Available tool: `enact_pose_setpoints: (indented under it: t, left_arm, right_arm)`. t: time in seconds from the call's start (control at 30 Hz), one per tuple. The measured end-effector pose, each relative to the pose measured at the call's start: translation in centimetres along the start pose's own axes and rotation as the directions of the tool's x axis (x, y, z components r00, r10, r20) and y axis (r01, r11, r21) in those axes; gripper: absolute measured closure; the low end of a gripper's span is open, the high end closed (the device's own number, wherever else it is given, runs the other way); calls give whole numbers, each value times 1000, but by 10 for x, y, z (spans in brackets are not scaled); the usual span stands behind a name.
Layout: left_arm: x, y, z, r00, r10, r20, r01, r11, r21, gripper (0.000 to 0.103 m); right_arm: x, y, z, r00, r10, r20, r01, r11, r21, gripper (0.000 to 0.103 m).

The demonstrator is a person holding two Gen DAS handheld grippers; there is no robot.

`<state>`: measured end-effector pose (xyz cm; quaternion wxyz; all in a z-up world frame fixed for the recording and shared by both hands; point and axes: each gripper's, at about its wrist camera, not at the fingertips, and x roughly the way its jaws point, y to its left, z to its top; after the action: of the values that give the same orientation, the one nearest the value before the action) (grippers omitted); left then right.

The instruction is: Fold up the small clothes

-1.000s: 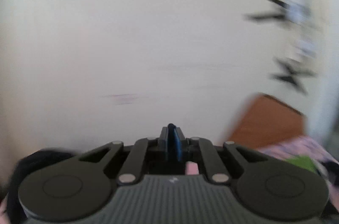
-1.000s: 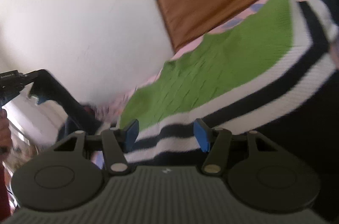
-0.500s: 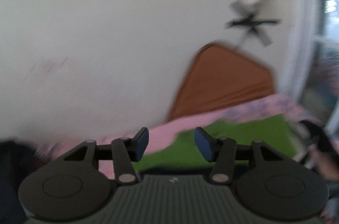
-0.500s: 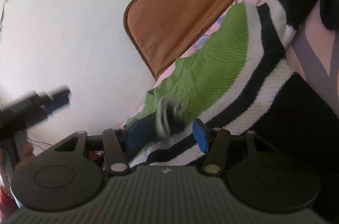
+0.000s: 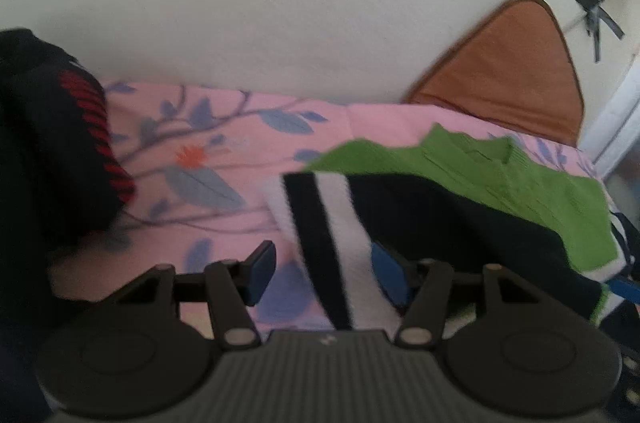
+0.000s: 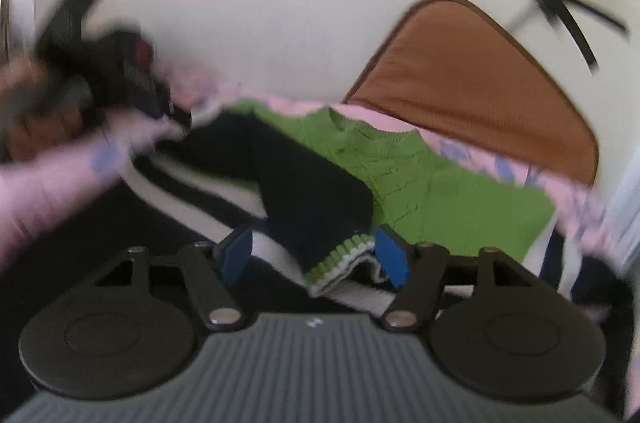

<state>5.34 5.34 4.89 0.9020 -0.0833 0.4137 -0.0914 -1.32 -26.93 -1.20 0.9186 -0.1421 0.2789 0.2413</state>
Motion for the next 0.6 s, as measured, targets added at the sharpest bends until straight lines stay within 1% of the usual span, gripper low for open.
enact_pose_setpoints:
  t: [0.03,0.07,0.1,0.13,0.17,0.23,0.27,0.3,0.33,0.37,0.4,0.43,0.5,0.57,0.6]
  left_arm:
    - [1,-3,-5,1000,-5,-2,5,1000,7,53]
    - [3,-6,-6,1000,-7,-4,7,1000,15,55]
    - [3,-9,-7,1000,-2,-1,2,1000,24,59]
    - [2,-11,-7,1000,4,7,-5,999,31,63]
    - [4,-11,-7,1000,4,14,-5,999,34,64]
    - [6,-10,-5,1000,1,17,-1,1000,16,65]
    - [8,-10,-4,1000,2,13,-2,1000,4,64]
    - [9,-10,-4,1000,6,13,-6,1000,-3,63]
    - [9,-11,-4,1000,11,15,-11,1000,-4,63]
    - [6,-11,-4,1000,15,23,-15,1000,1,63]
    - [3,-11,-5,999,18,40,-18,1000,10,62]
    - [0,-11,-5,998,20,54,-21,1000,19,61]
    - [-5,-9,-2,997,30,76,-32,999,20,60]
    - [-6,-6,1,996,30,83,-29,1000,-5,60]
    - [-8,-8,3,995,7,96,-5,1000,-16,60]
  right_arm:
    - [9,1,2,1000,-5,-24,4,999,-38,77]
    - [17,-2,3,998,-11,-67,6,998,-68,89]
    - [24,-7,6,994,-6,-107,0,998,-64,90]
    - [26,-17,14,994,18,-110,-20,1000,-20,90]
    - [22,-29,21,995,30,-95,-28,999,27,90]
    - [10,-64,40,1000,10,-21,-6,987,159,89]
    - [9,-85,49,1000,-15,8,12,969,248,85]
    - [11,-107,55,998,-54,17,45,943,330,79]
    - [15,-123,58,995,-101,2,92,920,381,58]
    - [19,-137,57,987,-155,-38,157,903,400,52]
    - [20,-146,53,974,-212,-74,224,886,407,52]
    - [15,-153,46,972,-221,-83,235,879,416,53]
    - [-6,-168,26,981,-184,-58,190,861,472,54]
    - [-36,-181,4,978,-207,-41,197,824,531,54]
    - [-52,-187,-7,973,-228,-32,206,799,565,54]
